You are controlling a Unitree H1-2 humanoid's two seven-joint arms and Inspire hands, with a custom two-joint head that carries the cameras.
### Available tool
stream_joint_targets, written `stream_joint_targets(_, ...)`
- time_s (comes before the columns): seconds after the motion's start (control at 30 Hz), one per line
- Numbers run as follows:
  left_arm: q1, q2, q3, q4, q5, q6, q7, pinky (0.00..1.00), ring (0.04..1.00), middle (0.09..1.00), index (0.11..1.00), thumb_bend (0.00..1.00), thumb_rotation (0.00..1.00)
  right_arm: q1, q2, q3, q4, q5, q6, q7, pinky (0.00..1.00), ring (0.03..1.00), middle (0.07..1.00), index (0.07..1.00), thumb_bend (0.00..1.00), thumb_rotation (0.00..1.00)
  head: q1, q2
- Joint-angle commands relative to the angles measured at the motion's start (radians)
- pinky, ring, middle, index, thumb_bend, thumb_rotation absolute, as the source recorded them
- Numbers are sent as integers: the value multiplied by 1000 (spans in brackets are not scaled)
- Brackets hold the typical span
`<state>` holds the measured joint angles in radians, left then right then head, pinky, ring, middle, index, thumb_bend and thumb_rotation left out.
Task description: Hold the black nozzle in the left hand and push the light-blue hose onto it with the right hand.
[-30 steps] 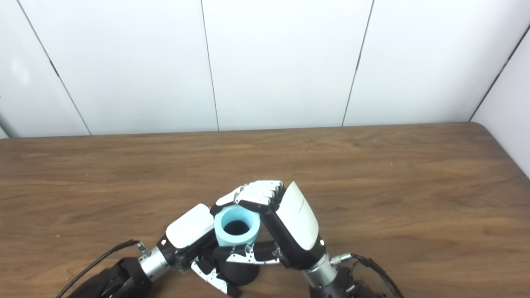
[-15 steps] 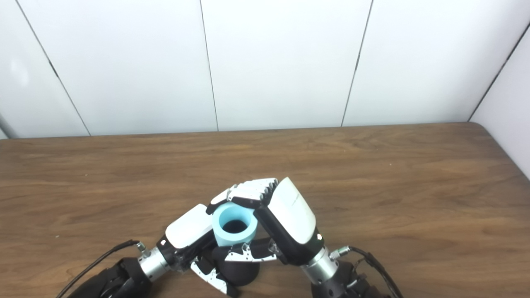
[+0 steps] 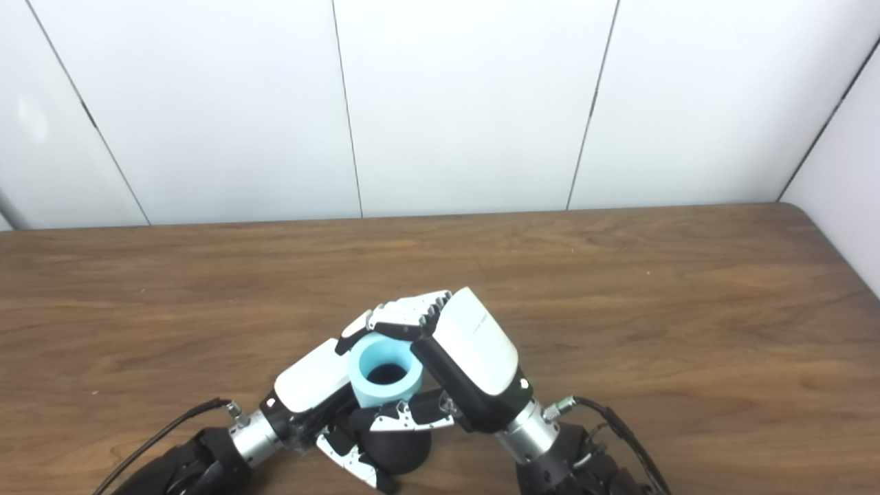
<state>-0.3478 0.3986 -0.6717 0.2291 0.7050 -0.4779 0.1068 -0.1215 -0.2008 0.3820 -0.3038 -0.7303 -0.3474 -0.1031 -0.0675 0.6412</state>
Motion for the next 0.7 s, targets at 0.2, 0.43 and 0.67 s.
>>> stream_joint_targets(0.2, 87, -13, -49, 67, 30, 9, -44, 234, 295, 410, 523, 514, 0, 3, 1, 10, 6, 23, 42, 116, 244, 363, 494, 556, 506, 0, 0, 2)
stream_joint_targets(0.43, 88, -15, -49, 68, 35, 9, -42, 209, 271, 398, 517, 514, 0, -12, -5, 0, -8, 119, 96, 191, 163, 358, 496, 502, 511, 0, 0, 1)
stream_joint_targets(0.67, 85, -12, -53, 69, 36, 9, -46, 213, 274, 400, 518, 514, 0, -12, -5, -11, -36, 194, 161, 251, 126, 193, 475, 482, 525, 0, 0, 0)
